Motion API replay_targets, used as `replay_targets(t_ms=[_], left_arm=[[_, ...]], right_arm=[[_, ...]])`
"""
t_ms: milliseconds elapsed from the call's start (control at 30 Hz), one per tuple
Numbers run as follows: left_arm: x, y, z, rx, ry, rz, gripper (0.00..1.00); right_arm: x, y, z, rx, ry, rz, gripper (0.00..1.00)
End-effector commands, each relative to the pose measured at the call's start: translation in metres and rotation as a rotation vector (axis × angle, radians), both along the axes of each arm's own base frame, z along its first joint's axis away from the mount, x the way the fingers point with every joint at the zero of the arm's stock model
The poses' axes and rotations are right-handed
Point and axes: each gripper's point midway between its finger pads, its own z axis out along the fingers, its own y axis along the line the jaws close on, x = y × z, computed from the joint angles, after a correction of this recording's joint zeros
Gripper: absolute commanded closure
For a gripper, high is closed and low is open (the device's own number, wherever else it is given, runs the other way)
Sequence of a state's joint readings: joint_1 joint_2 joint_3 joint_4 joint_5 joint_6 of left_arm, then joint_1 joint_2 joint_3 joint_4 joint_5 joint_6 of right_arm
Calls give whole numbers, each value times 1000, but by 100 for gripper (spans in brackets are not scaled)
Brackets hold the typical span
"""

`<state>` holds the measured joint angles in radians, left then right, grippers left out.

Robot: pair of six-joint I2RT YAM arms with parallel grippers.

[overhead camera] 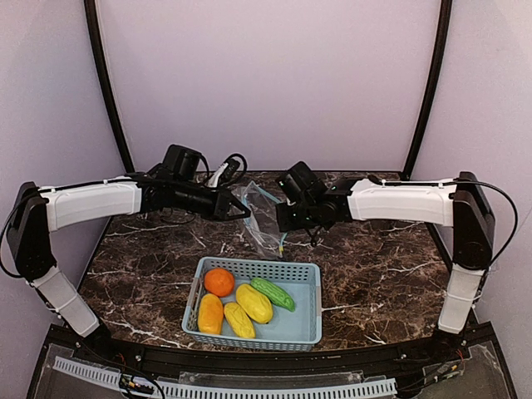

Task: Place the food in the zip-top bag and seal the zipper
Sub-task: Open the zipper food storage bag.

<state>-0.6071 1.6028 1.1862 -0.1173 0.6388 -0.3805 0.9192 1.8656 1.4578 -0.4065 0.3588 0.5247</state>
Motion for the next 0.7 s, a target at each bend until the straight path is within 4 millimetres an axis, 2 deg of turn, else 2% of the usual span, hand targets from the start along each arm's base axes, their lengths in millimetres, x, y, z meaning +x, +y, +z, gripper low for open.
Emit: replay_targets(t_ms=[0, 133, 267, 367, 467, 667], left_arm=[[5, 9, -7, 101, -15, 33, 99], [10, 16, -11, 151, -30, 68, 99], [10, 14, -11, 144, -30, 58, 99], [4, 8, -8, 105, -13, 19, 99], [2, 4, -5, 81, -10, -3, 99], [4, 6, -5, 86, -20, 13, 99]], right_arm=[[6, -42, 6, -45, -10, -118, 53], [10, -65, 7, -64, -8, -178, 52], [9, -64, 11, -46, -6, -159, 52], [6, -45, 16, -2, -3, -61, 49], [-1, -23, 22, 62, 15, 57, 39], [-38, 26, 57, 221, 7, 343, 22]])
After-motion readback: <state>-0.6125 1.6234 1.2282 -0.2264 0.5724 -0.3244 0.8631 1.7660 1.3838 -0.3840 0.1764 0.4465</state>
